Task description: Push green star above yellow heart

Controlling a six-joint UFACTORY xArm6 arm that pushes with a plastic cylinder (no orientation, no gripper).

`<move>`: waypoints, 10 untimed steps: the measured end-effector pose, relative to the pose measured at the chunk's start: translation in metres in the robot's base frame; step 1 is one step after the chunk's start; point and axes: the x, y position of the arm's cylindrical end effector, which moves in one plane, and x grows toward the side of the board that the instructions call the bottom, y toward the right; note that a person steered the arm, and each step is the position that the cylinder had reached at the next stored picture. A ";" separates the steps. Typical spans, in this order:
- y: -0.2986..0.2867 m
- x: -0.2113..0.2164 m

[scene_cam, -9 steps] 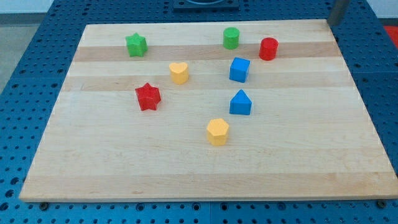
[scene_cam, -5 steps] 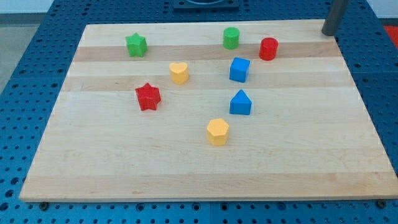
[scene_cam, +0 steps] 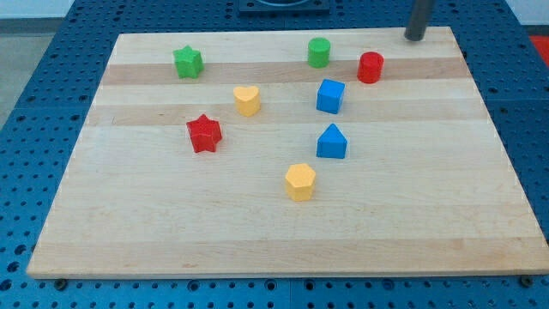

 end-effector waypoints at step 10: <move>-0.259 -0.011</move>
